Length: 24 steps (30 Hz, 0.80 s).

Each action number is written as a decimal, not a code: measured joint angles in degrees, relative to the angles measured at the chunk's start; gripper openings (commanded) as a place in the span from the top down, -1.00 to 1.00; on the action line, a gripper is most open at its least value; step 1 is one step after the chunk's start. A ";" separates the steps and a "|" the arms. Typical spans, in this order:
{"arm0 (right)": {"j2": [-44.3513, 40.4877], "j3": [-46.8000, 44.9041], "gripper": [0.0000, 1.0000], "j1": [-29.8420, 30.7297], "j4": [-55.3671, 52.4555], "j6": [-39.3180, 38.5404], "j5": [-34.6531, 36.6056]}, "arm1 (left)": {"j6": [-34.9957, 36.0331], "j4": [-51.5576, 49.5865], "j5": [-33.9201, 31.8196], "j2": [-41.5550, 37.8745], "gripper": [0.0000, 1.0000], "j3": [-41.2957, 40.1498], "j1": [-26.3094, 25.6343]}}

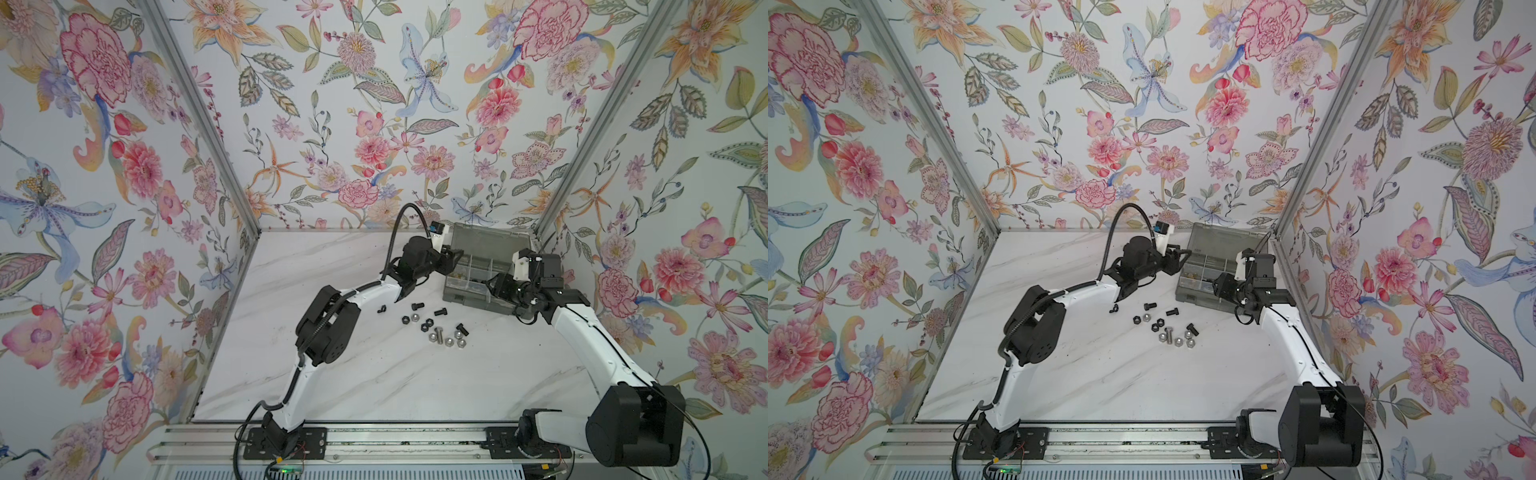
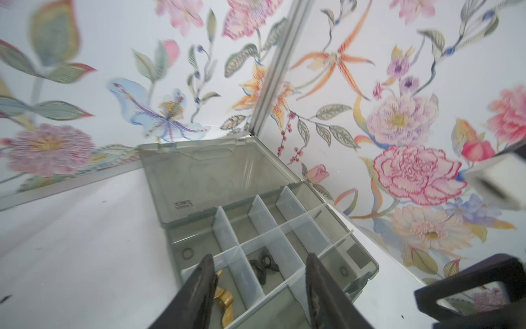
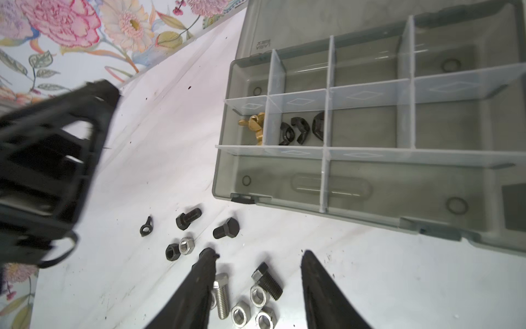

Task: Sort the screws and nuts into containers
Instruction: Place the nut into the container, then pick up the nut from the center of the table.

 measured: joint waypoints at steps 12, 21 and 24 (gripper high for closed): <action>18.27 15.76 -0.13 21.33 2.38 3.02 5.07 | -5.46 -12.13 -5.14 -21.18 -0.99 -28.15 15.72; 39.54 35.21 -0.10 32.54 -4.22 14.21 9.09 | -6.05 -21.92 -8.22 -27.91 -0.99 -35.67 19.67; 44.96 42.45 -0.09 34.67 -8.22 16.55 9.11 | -6.62 -22.86 -9.20 -31.23 -0.99 -39.06 22.84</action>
